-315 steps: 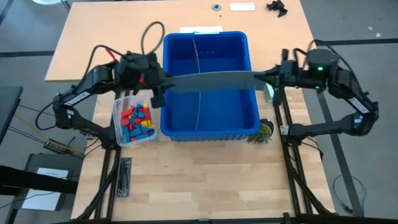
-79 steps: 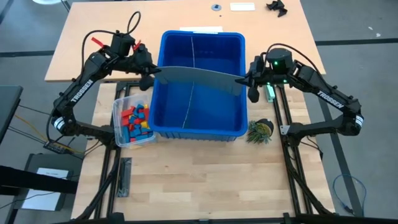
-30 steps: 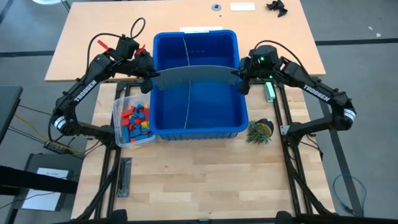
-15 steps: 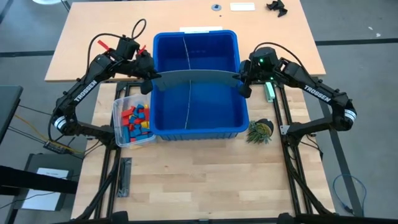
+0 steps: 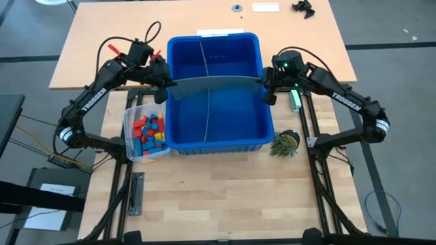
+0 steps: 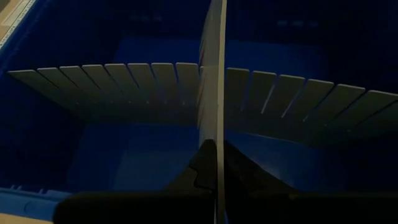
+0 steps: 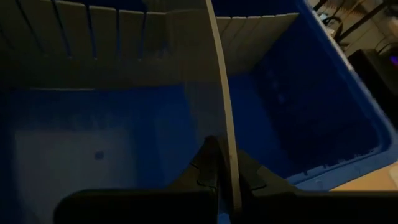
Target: Sort Items/Unsort Items
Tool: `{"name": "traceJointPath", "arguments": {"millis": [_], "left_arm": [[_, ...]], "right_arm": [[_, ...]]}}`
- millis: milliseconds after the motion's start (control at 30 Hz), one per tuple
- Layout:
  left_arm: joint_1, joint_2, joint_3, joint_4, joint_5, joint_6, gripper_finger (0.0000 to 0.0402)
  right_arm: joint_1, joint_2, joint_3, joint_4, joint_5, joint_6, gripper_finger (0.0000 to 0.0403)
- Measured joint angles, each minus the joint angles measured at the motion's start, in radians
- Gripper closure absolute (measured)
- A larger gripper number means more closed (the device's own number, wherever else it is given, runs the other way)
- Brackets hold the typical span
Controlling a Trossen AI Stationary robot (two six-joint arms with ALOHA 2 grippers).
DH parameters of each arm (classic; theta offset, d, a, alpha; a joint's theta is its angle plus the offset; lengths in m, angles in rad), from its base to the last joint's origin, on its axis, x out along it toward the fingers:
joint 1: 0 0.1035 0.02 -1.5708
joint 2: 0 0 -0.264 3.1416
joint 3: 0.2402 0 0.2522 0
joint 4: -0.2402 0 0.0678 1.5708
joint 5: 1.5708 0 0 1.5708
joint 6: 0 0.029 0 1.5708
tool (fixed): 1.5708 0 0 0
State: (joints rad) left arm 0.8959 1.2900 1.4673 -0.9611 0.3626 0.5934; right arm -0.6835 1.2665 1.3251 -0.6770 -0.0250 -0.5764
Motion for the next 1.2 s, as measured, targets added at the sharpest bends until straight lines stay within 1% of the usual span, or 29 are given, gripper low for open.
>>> {"name": "traceJointPath", "arguments": {"millis": [133,267,433,567,733,867,1000,1200], "left_arm": [[0.000,0.000,0.000,-0.004,-0.001,-0.002,0.0386],[0.000,0.000,0.000,-0.009,0.012,-0.013,0.0386],[0.001,0.000,0.000,-0.013,0.040,-0.026,0.0386],[0.001,0.000,0.000,-0.013,0.044,-0.037,0.0386],[0.001,0.000,0.000,-0.014,0.085,-0.087,0.0386],[0.001,0.000,0.000,-0.018,0.099,-0.117,0.0386],[0.001,0.000,0.000,-0.017,0.128,-0.134,0.0386],[0.001,0.000,0.000,-0.017,0.130,-0.152,0.0386]], "right_arm": [[-0.012,0.007,0.000,0.009,-0.044,-0.025,0.0396],[-0.019,0.003,0.000,-0.015,-0.130,-0.005,0.0396],[-0.035,-0.004,-0.001,-0.050,-0.182,0.046,0.0396],[-0.063,-0.004,0.000,-0.064,-0.266,0.117,0.0396],[-0.073,-0.004,0.005,-0.059,-0.282,0.196,0.0396],[-0.073,-0.004,0.030,-0.105,-0.288,0.210,0.0396],[-0.073,-0.004,0.052,-0.155,-0.298,0.257,0.0396],[-0.070,-0.004,0.052,-0.170,-0.332,0.373,0.0396]]}}
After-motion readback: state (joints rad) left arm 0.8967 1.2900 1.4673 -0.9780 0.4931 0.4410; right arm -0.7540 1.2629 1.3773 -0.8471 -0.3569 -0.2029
